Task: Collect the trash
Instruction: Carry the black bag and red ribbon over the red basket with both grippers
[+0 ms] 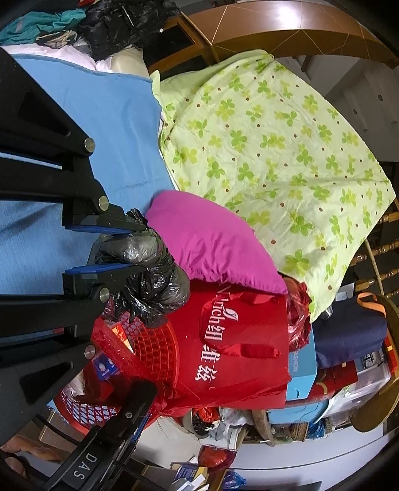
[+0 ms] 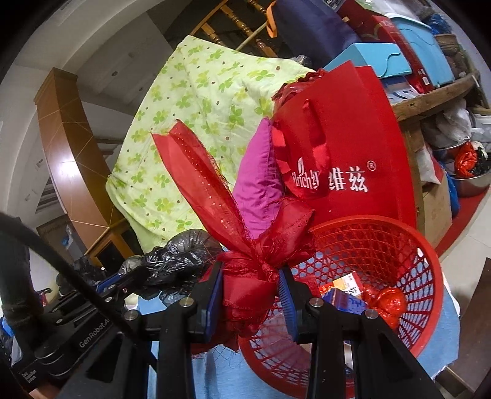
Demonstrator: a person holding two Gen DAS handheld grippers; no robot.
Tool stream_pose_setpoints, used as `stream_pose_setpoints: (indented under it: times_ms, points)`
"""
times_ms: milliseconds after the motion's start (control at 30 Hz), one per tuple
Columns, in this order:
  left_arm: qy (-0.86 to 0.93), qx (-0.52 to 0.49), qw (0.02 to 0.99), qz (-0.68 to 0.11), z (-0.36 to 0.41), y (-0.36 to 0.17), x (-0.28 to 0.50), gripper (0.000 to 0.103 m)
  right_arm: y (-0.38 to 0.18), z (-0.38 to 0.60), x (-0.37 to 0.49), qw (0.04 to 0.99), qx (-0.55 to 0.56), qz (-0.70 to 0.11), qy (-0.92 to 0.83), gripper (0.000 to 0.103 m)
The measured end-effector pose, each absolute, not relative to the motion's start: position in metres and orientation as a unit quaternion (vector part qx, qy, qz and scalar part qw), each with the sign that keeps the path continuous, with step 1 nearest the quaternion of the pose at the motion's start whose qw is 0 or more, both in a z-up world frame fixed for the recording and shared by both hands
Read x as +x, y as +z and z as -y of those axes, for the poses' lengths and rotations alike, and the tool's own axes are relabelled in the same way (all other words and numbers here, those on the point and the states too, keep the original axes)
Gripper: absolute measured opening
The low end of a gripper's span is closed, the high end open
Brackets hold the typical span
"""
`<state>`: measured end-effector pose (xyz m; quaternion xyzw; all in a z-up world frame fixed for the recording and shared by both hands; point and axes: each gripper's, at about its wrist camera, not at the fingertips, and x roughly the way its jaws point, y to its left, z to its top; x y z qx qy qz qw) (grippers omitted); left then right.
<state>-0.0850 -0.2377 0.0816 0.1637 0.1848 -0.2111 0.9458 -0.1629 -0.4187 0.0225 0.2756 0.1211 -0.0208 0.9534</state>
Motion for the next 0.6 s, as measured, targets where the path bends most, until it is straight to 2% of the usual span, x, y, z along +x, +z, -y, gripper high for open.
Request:
stream_pose_setpoints:
  times_ms: [600]
  points:
    - [-0.249, 0.178, 0.934, -0.186, 0.283, 0.064, -0.083, 0.018, 0.009, 0.454, -0.175, 0.942, 0.306, -0.127, -0.058, 0.038]
